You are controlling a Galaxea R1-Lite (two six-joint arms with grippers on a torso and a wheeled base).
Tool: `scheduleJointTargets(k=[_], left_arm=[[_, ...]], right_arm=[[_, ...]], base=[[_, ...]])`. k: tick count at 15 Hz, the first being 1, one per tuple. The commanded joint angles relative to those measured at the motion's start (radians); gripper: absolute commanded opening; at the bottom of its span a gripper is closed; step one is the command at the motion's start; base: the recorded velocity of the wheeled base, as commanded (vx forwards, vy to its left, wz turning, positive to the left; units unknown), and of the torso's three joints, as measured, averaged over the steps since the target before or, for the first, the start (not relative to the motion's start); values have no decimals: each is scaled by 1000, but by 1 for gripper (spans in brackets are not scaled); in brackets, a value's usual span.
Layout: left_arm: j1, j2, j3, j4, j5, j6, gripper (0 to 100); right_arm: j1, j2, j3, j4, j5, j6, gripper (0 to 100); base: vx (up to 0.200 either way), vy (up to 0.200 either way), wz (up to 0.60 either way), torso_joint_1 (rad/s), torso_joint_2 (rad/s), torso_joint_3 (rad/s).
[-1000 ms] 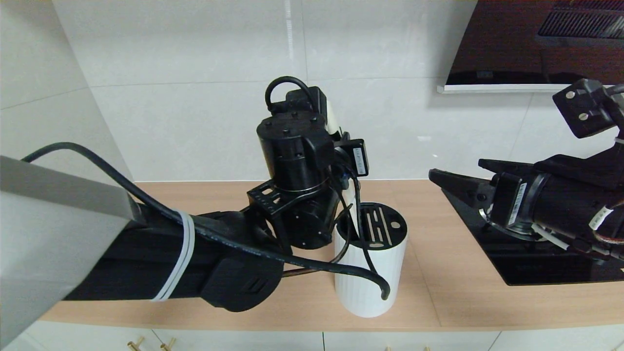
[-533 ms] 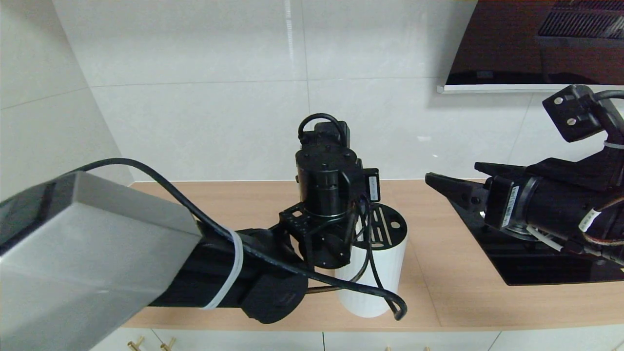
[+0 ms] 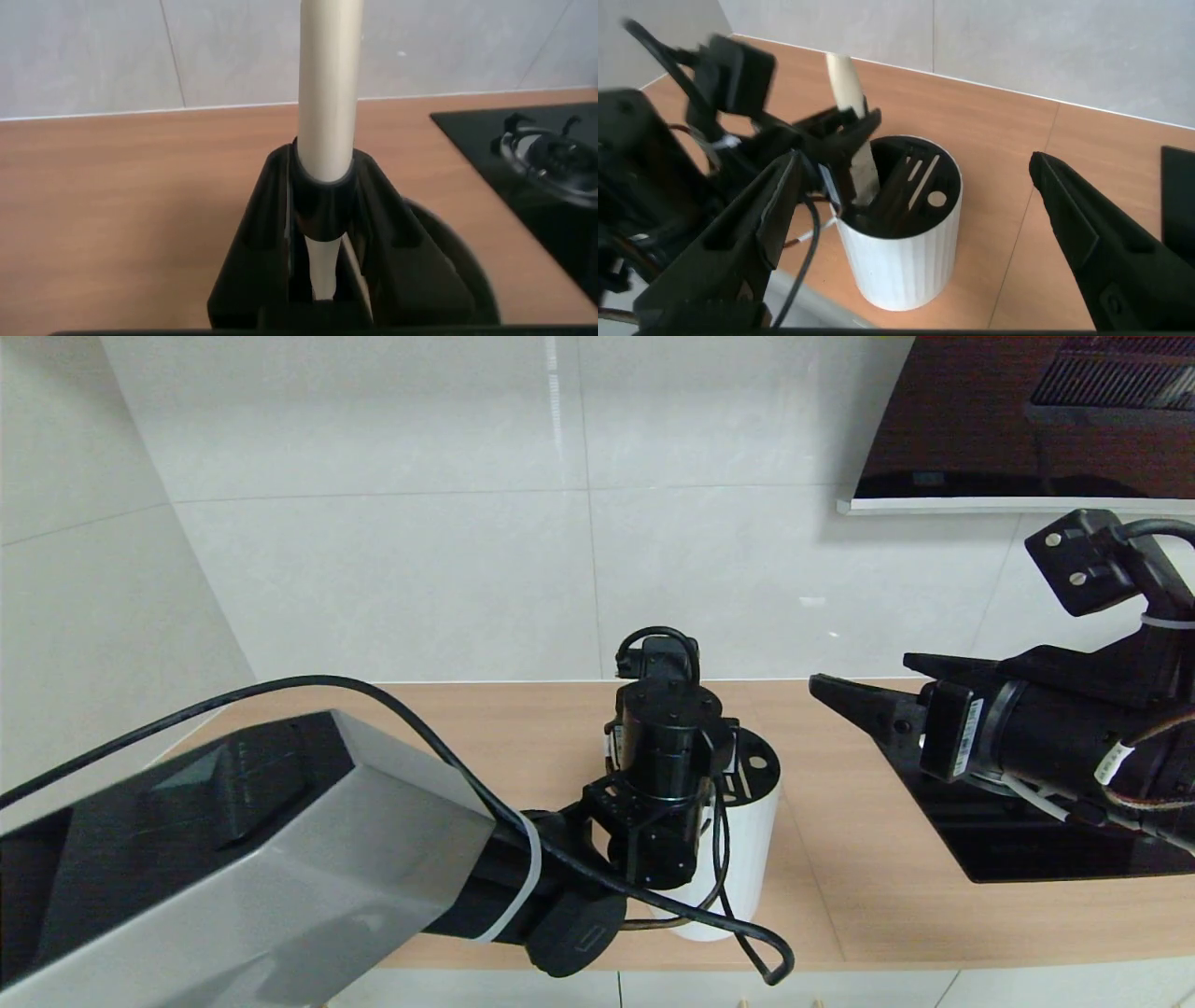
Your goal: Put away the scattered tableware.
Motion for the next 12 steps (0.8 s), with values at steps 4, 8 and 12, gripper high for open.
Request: scheduleJointTargets(k=[4, 8, 12], left_arm=[[-13, 7, 4, -3, 1, -1, 100], [-23, -55, 18, -40, 1, -1, 100], [-23, -271, 98, -123, -42, -4, 100]], right_arm=[[0, 2, 0, 0, 0, 0, 100], [0, 1, 1, 0, 0, 0, 100], [0, -1, 10, -3, 0, 0, 100]], base=[[0, 0, 0, 0, 0, 0], [0, 0, 0, 0, 0, 0], [0, 0, 0, 0, 0, 0]])
